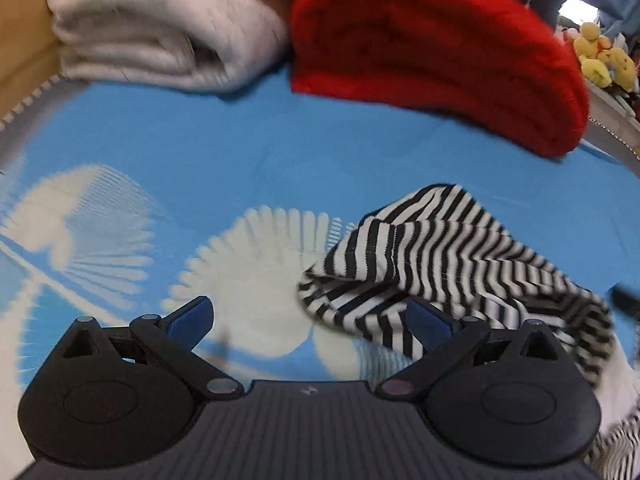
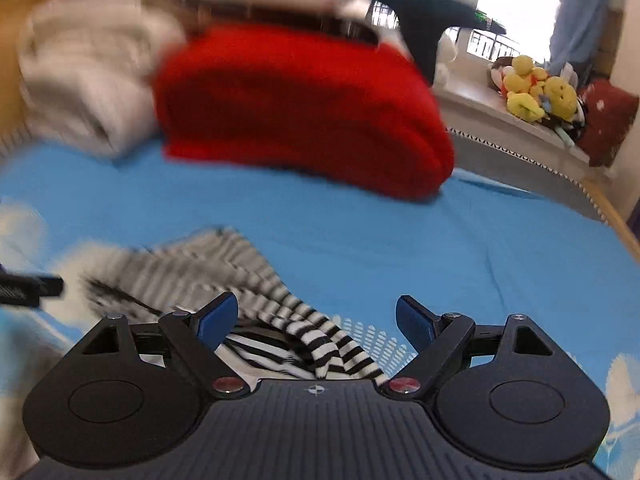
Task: Fold small clothes
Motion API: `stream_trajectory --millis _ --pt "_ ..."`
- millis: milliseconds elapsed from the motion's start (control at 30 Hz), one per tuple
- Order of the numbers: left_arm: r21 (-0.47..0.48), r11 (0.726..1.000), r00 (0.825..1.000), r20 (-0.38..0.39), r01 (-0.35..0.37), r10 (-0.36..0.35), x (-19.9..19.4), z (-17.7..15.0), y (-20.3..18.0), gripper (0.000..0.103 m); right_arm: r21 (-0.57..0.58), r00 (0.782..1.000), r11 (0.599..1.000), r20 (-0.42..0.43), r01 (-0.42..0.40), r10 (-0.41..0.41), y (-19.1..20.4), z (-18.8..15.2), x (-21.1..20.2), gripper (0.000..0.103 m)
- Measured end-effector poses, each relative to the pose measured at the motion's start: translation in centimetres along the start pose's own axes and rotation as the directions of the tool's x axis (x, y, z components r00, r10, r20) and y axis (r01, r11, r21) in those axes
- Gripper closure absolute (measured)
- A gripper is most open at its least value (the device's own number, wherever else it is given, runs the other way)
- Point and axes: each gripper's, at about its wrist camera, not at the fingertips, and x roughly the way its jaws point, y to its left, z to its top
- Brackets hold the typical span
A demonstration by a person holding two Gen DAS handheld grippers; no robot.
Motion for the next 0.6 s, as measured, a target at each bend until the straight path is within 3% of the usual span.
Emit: stream_trajectory --millis 100,133,167,200,267,367,433,500,533,600 --pt "0.015 1.000 0.999 -0.046 -0.010 0.011 3.6 0.2 -0.8 0.001 -0.106 0.998 0.994 -0.061 -0.005 -0.001 3.1 -0.7 5.1 0.016" --pt "0.029 1.000 0.999 -0.048 -0.012 0.013 4.2 0.3 -1.2 0.018 -0.148 0.998 0.989 -0.068 0.003 -0.013 4.1 -0.9 6.4 0.019" --pt "0.043 0.999 0.999 -0.036 -0.012 0.013 4.7 0.5 -1.8 0.041 -0.179 0.998 0.984 -0.062 0.021 -0.032 4.9 -1.2 7.1 0.028" --pt "0.050 0.999 0.999 -0.031 -0.012 0.013 5.0 0.7 -2.3 0.101 -0.202 0.998 0.979 -0.043 0.041 -0.050 5.4 -1.3 7.7 0.096" --pt "-0.023 0.999 0.999 0.024 0.046 -0.045 3.6 1.5 -2.3 0.099 -0.104 0.998 0.992 0.029 0.067 -0.064 4.5 -0.6 7.1 0.100" --pt "-0.070 0.979 0.969 0.170 0.191 -0.177 -1.0 2.7 -2.4 0.099 0.124 0.985 0.991 0.159 0.050 -0.070 0.7 0.4 3.6 0.100" --pt "-0.065 0.946 0.922 0.254 0.318 -0.293 -5.4 3.2 -2.2 0.099 0.297 0.975 0.955 0.217 -0.015 -0.053 -3.3 0.6 0.9 0.100" --pt "-0.040 0.915 0.877 0.307 0.400 -0.370 -9.8 3.1 -1.9 0.099 0.420 0.961 0.903 0.274 -0.091 -0.031 -7.0 -0.1 -2.0 0.100" --pt "-0.006 0.892 0.845 0.322 0.453 -0.427 -12.4 2.4 -1.7 0.099 0.456 0.954 0.877 0.300 -0.150 0.007 -8.9 -0.8 -3.6 0.100" --pt "0.092 0.856 0.797 0.326 0.509 -0.509 -16.9 -0.5 -1.3 0.099 0.474 0.943 0.850 0.324 -0.232 0.077 -11.7 -3.0 -6.5 0.100"
